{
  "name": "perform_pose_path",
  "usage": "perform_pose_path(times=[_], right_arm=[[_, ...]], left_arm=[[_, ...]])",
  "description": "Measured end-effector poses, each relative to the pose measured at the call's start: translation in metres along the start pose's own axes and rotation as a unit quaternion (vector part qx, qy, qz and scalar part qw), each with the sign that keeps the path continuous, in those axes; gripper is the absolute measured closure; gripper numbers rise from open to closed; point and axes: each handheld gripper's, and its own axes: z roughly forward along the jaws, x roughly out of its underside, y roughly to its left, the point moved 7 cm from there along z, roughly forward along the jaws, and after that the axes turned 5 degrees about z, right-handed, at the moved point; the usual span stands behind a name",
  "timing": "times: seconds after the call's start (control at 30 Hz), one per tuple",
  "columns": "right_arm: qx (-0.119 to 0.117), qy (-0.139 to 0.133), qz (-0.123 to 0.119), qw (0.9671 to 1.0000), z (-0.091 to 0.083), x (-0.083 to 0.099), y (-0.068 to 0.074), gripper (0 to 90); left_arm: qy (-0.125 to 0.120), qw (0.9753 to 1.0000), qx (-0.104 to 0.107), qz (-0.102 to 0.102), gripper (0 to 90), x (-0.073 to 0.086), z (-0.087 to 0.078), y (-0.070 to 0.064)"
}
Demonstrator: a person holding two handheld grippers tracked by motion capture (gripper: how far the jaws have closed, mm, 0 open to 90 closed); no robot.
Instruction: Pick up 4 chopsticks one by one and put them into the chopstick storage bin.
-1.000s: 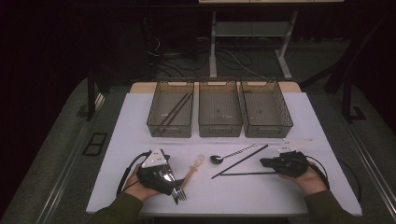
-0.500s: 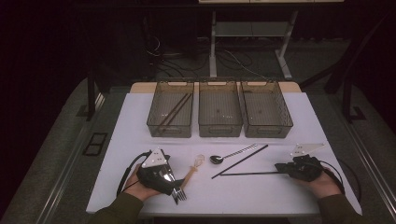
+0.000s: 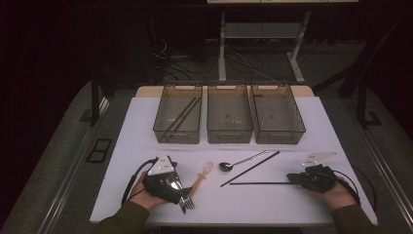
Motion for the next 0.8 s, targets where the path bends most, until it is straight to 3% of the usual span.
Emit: perform_pose_path(times=[0.43, 0.8], right_arm=[[-0.008, 0.004, -0.001, 1.0000, -0.007, 0.011, 0.005, 89.9], [-0.036, 0.014, -0.019, 0.9991, -0.011, 0.017, 0.019, 89.9]], left_arm=[[0.000, 1.0000, 0.001, 0.000, 0.0, 0.000, 0.001, -0.001], [0.002, 1.0000, 0.002, 0.001, 0.0, 0.000, 0.001, -0.001]])
